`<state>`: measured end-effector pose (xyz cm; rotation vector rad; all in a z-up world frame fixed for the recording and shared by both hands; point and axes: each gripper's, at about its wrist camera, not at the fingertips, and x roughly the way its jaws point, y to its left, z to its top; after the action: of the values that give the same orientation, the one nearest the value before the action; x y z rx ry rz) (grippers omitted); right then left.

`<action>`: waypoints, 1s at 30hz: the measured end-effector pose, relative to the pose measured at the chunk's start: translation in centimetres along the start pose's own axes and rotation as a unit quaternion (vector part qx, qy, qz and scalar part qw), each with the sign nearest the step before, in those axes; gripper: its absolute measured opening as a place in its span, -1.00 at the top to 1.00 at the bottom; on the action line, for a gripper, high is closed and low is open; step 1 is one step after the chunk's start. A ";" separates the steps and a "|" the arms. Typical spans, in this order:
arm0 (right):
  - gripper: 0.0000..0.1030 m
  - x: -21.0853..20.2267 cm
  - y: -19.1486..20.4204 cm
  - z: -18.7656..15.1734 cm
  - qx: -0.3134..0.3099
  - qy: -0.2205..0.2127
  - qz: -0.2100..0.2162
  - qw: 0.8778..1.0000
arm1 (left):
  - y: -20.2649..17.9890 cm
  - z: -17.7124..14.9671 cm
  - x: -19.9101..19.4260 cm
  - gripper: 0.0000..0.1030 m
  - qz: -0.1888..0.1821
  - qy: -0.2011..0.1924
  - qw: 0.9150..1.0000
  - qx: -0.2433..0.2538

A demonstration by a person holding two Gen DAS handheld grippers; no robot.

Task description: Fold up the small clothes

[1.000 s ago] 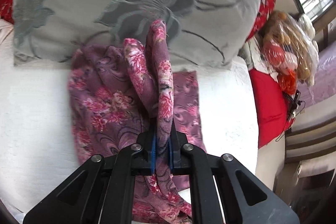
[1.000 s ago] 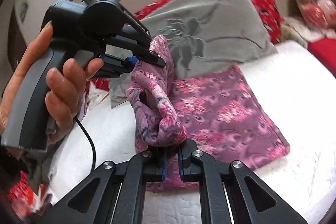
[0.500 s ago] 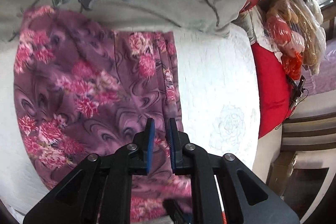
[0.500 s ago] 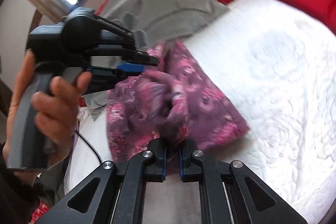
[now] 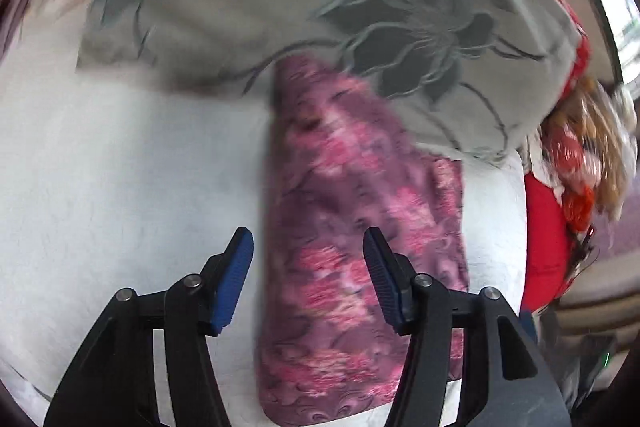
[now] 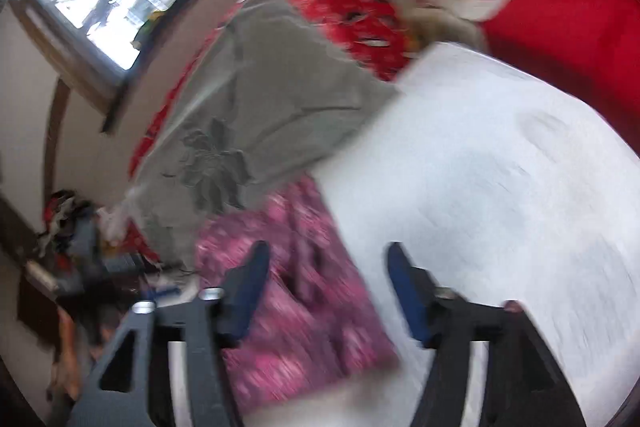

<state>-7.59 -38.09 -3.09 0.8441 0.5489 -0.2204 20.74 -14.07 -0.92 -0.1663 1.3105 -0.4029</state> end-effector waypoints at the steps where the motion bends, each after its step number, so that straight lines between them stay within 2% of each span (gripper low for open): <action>1: -0.35 2.1 0.8 1.2 -0.007 0.028 0.018 0.999 | 0.6 -0.3 0.5 -0.09 -0.006 0.007 1.000 -0.008; 3: -0.35 7.4 1.8 3.1 -0.008 0.091 0.049 0.995 | 1.4 -0.8 1.3 -0.09 -0.017 0.017 1.000 -0.015; 4: -0.34 9.4 2.0 3.6 -0.005 0.109 0.048 0.993 | 1.6 -1.1 1.6 -0.09 -0.021 0.021 0.999 -0.016; 6: -0.33 13.2 2.5 3.8 -0.005 0.132 0.027 0.991 | 1.9 -1.5 1.8 -0.09 -0.030 0.025 0.999 -0.012; 9: -0.27 17.1 3.6 3.4 -0.041 0.158 0.026 0.986 | 2.0 -1.4 1.5 -0.09 -0.035 0.018 0.999 -0.003; 10: 0.03 18.2 3.9 3.1 -0.058 0.169 0.017 0.984 | 2.0 -1.3 1.4 -0.09 -0.034 0.015 0.999 0.000; 11: 0.89 18.8 4.3 2.7 -0.075 0.180 0.010 0.981 | 1.9 -1.0 1.3 -0.09 -0.038 0.008 0.999 0.003; 12: 0.84 19.3 5.1 2.5 -0.114 0.191 -0.012 0.975 | 1.9 -0.8 1.1 -0.09 -0.039 -0.001 0.999 0.005; 15: 0.86 17.8 6.3 3.1 -0.158 0.151 -0.002 0.976 | 1.7 -0.5 1.7 -0.09 -0.030 -0.024 0.999 0.000; 17: 0.86 17.6 6.0 3.7 -0.154 0.137 -0.014 0.979 | 1.3 -0.5 3.4 -0.09 -0.019 -0.010 1.000 -0.003; 19: 0.86 19.1 5.0 3.6 -0.156 0.149 -0.052 0.975 | 0.9 -0.8 5.4 -0.10 0.001 0.006 1.000 0.006; 21: 0.86 20.9 4.3 3.6 -0.152 0.172 -0.070 0.971 | 0.6 -1.1 5.2 -0.11 0.012 -0.003 1.000 0.022; 22: 0.85 20.7 4.1 3.7 -0.145 0.168 -0.069 0.973 | 0.5 -1.2 4.8 -0.11 0.013 -0.002 1.000 0.025; 23: 0.73 20.3 4.2 4.0 -0.136 0.166 -0.065 0.975 | 0.6 -1.4 4.1 -0.11 0.012 -0.002 1.000 0.026; 25: 0.70 18.6 4.3 4.6 -0.126 0.168 -0.047 0.977 | 0.9 -2.7 2.3 -0.11 0.003 -0.012 0.999 0.032; 27: 0.49 16.7 4.0 4.6 -0.120 0.182 -0.012 0.976 | 1.5 -4.7 1.0 -0.11 0.012 -0.027 0.999 0.030; 28: 0.20 15.8 3.6 4.3 -0.119 0.190 0.002 0.975 | 1.7 -5.4 1.0 -0.11 0.008 -0.028 0.999 0.028; 29: 0.00 15.0 3.2 3.9 -0.119 0.193 0.010 0.974 | 1.9 -6.4 1.4 -0.12 0.004 -0.024 1.000 0.020; 30: -0.01 14.3 2.7 3.1 -0.122 0.199 0.010 0.972 | 1.7 -7.0 2.0 -0.13 0.005 -0.017 1.000 0.014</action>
<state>6.64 -38.27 -7.43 0.6553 0.9230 0.0400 14.73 -12.46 -5.10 -0.1429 1.2717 -0.4080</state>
